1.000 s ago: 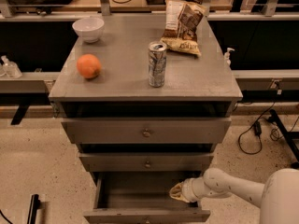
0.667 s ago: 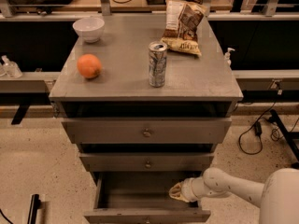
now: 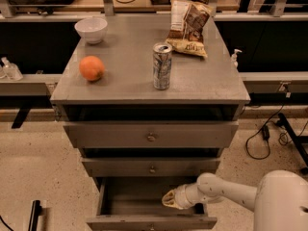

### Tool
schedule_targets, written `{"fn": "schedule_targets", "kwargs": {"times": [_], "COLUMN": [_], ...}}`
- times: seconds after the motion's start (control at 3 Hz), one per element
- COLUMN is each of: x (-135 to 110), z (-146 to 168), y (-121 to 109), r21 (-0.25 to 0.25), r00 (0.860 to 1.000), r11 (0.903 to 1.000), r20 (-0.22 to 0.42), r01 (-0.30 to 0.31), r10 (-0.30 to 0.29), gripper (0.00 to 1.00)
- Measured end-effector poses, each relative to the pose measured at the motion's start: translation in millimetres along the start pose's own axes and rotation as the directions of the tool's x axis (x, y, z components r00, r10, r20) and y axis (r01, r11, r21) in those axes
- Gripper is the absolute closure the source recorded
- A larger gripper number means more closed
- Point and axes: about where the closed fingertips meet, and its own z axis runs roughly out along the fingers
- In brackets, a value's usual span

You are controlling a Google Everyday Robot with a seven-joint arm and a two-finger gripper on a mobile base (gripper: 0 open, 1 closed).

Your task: Open bottom drawer

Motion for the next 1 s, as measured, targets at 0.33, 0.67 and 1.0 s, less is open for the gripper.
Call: {"fn": "schedule_targets", "kwargs": {"times": [0.33,0.67,1.0], "x": [-5.8,1.4,9.0], "z": [25.2,40.7,60.1], "y": [-1.1,-5.1,-1.6], "r21": [-0.01,-0.014,-0.034], "r00": [0.999,0.998,0.997], "r11": [0.9999,0.9994,0.9981], "r20": [0.033,0.056,0.06], "r01": [-0.011,-0.033,-0.051], "r10": [0.012,0.033,0.053], "gripper": [1.0,1.0,1.0]}}
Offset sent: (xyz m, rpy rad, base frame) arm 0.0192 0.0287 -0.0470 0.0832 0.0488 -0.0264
